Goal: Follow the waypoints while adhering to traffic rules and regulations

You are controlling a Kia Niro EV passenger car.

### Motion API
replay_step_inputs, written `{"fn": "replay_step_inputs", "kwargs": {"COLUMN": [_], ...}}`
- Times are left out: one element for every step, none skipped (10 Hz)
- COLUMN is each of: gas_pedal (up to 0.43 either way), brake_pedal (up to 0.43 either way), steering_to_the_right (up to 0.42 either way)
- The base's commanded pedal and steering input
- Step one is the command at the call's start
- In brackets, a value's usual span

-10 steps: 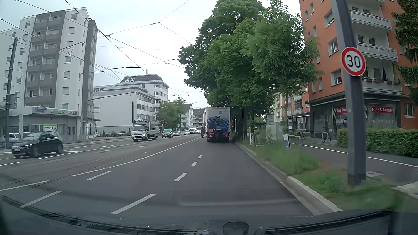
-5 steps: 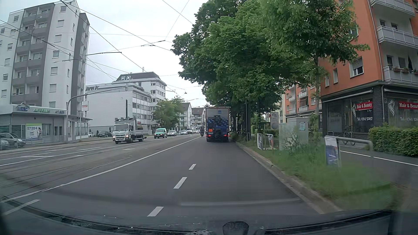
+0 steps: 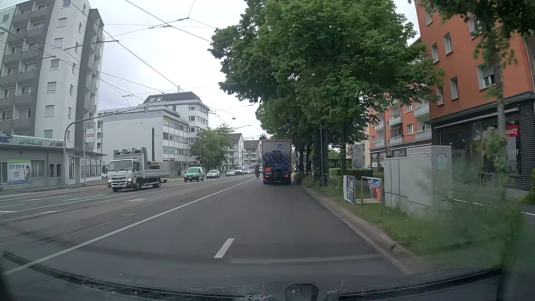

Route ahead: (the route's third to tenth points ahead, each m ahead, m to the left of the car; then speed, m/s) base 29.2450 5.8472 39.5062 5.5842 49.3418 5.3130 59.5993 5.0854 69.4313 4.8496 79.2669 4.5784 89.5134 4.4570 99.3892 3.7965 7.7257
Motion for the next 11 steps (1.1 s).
{"fn": "replay_step_inputs", "kwargs": {"gas_pedal": [0.047, 0.047, 0.059, 0.059, 0.059, 0.059, 0.067, 0.067, 0.079, 0.079, 0.079], "brake_pedal": [0.000, 0.000, 0.000, 0.000, 0.000, 0.000, 0.000, 0.000, 0.000, 0.000, 0.000], "steering_to_the_right": [0.002, 0.001, 0.001, 0.001, 0.001, 0.001, 0.001, 0.000, -0.001, -0.002, -0.002]}}
